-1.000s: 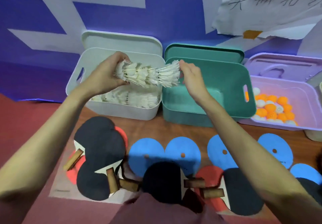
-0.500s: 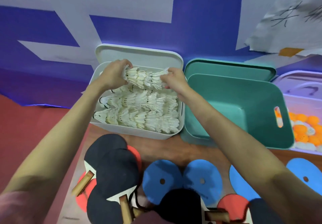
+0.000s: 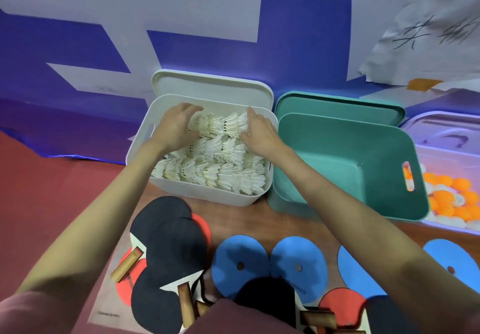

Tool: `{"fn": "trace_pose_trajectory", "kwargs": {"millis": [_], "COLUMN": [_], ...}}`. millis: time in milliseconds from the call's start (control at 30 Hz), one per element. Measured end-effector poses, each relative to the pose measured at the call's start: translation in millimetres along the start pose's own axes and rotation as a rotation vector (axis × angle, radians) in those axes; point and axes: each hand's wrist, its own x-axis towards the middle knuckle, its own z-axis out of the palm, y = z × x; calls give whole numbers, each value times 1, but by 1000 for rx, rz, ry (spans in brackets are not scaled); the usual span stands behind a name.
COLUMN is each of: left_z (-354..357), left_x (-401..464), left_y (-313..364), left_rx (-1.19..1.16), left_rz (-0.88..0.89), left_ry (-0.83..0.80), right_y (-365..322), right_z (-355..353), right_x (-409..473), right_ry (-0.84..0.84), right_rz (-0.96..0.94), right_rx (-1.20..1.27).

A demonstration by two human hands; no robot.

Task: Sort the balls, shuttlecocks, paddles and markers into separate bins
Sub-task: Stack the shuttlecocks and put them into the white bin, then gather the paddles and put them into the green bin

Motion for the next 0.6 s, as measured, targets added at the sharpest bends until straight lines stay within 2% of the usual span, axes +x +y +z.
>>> {"fn": "trace_pose_trajectory", "kwargs": {"millis": [100,300,467,600], "left_z": [-1,5,20,39], "left_x": [-22,-87,-157,-210], "left_y": [10,41,55,63], "left_rx": [129,206,148,101], "left_rz": [40,-8,-23,-119], "left_ry": [81,194,194,199], "right_y": [4,14,26,34], "right_z": [-7,-10,4,23], "right_x": [-26,-89,-148,-194], "right_ry": [38,118,135,183], "right_rz": [-97,-175,-257,-355], "right_rx": [-180,-284,-191,-49]}}
